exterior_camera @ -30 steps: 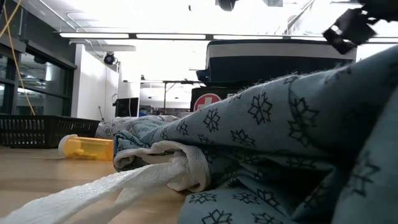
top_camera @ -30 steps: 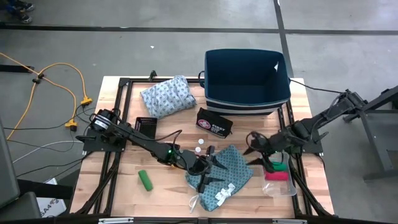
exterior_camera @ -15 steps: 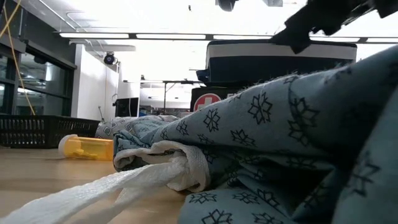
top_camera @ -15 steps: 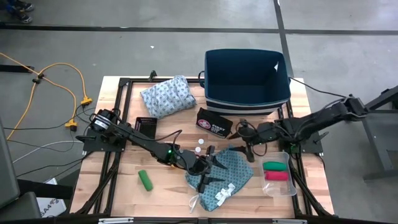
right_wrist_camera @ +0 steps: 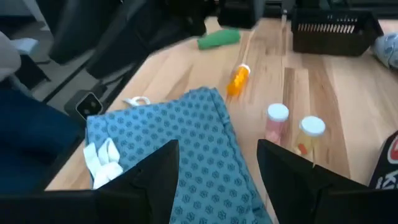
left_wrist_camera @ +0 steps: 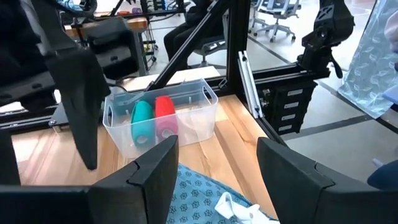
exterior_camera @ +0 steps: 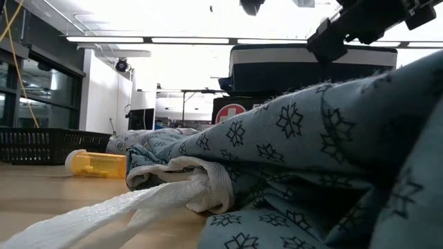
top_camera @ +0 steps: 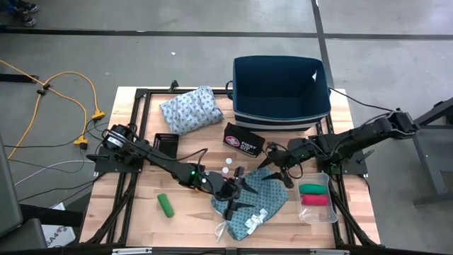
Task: Pick & place medical supplies in basket/bin
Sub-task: Put the green bandage into the transparent bin
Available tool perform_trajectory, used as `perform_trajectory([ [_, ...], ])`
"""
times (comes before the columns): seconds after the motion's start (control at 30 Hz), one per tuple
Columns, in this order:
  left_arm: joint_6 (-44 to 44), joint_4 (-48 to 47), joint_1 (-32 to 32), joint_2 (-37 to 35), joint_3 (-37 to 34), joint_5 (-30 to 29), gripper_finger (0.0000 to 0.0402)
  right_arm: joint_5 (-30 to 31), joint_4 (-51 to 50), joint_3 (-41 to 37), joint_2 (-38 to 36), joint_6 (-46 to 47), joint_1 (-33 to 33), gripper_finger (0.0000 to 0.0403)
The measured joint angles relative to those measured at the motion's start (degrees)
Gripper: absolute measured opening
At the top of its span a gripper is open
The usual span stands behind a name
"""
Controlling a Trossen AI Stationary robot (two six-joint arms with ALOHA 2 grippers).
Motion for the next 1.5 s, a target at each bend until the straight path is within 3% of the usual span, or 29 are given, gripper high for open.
perform_trajectory([
  [0.73, 0.2, -3.27, -0.09, -0.04, 0.0, 0.0, 0.0211, -0.08, -0.2, 0.0, 0.07, 0.39, -0.13, 0.0204],
  [1.03, -0.72, -17.96, -0.58, -5.57, -0.02, -4.87, 0.0211, 0.09, -0.35, 0.0, 0.07, 0.41, -0.13, 0.0204],
  [1.3, -10.52, -35.66, -3.09, -12.19, -0.02, -6.11, 0.0211, 0.09, -0.38, 0.0, 0.07, 0.41, -0.13, 0.0204],
  [1.5, -15.3, -41.49, -5.44, -12.48, -0.02, -5.93, 0.0211, 0.09, -0.39, 0.0, 0.07, 0.41, -0.13, 0.0204],
])
